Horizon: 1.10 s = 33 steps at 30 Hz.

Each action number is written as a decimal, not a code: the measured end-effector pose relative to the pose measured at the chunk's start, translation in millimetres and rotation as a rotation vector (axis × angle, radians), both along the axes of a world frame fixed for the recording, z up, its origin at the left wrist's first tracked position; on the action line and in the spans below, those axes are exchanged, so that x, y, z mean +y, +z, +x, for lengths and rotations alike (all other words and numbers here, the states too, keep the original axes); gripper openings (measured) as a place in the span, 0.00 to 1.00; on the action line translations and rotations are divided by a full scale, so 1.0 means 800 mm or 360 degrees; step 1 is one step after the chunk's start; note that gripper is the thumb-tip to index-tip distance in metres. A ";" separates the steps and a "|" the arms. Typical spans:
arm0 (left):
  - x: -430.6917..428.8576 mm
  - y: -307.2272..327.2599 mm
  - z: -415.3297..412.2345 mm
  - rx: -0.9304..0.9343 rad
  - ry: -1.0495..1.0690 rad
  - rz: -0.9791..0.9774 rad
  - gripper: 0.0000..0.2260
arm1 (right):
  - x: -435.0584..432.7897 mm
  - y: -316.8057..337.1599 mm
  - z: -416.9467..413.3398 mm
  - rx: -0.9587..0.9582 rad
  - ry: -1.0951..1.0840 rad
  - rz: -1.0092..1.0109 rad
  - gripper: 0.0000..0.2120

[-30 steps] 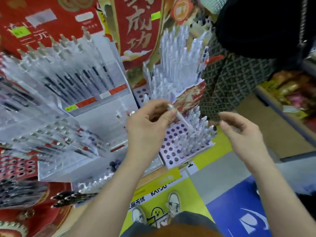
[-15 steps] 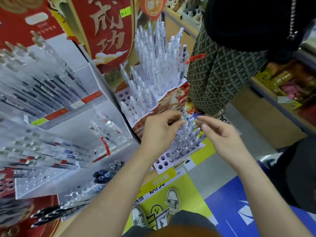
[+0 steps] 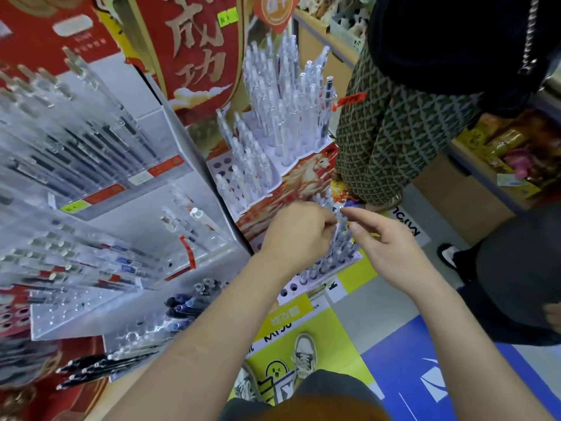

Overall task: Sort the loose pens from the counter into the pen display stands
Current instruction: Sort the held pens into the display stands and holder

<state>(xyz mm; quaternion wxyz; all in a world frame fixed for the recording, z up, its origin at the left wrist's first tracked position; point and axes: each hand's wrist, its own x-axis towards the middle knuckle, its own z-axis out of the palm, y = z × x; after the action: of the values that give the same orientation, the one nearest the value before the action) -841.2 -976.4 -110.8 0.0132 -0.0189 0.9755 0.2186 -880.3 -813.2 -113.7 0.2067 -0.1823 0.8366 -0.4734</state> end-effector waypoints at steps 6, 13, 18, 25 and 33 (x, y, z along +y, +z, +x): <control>-0.002 0.012 0.019 -0.0129 0.0204 0.0355 0.12 | -0.007 0.006 0.008 0.0244 -0.0052 0.0100 0.16; -0.026 0.046 0.130 0.0372 0.0592 0.0705 0.07 | -0.039 0.054 0.037 0.0364 -0.0006 -0.0122 0.11; -0.057 0.062 0.232 0.0545 0.0789 0.0747 0.10 | -0.097 0.080 0.093 0.0250 0.0408 -0.0131 0.11; -0.114 0.065 0.402 0.0686 0.1190 0.0750 0.09 | -0.200 0.086 0.220 0.0182 0.0769 -0.0170 0.13; -0.181 0.037 0.616 0.0659 0.1503 0.0874 0.13 | -0.313 0.046 0.413 -0.0117 0.1041 0.0008 0.16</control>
<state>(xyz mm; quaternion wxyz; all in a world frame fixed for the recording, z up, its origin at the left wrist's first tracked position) -348.7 -1121.6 -80.8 -0.2721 -0.4045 0.7513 0.4449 -550.3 -1063.7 -77.3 0.3784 -0.4236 0.7269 -0.3859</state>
